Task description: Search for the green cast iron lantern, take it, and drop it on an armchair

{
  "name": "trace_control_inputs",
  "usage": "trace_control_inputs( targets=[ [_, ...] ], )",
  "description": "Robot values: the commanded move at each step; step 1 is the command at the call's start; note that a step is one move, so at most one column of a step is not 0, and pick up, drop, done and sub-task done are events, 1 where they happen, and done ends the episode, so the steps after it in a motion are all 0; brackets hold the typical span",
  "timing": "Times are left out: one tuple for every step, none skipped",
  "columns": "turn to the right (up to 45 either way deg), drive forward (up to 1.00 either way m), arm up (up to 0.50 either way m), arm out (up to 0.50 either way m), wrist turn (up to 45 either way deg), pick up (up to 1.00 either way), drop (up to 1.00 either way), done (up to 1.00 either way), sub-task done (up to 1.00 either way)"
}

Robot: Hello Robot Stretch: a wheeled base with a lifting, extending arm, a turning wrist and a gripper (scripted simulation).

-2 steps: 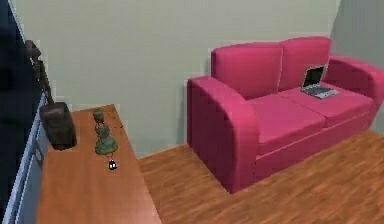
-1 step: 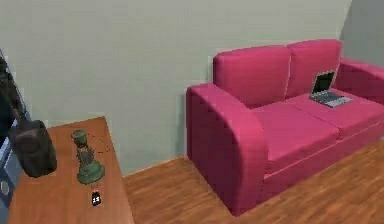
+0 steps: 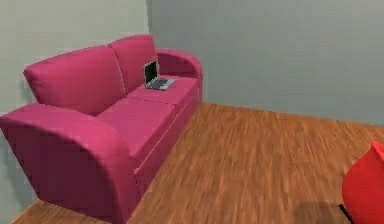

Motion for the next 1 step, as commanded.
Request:
trace_control_inputs(
  targets=[
    [45.0,0.00,0.00,0.00,0.0,0.00,0.00,0.00,0.00]
  ],
)
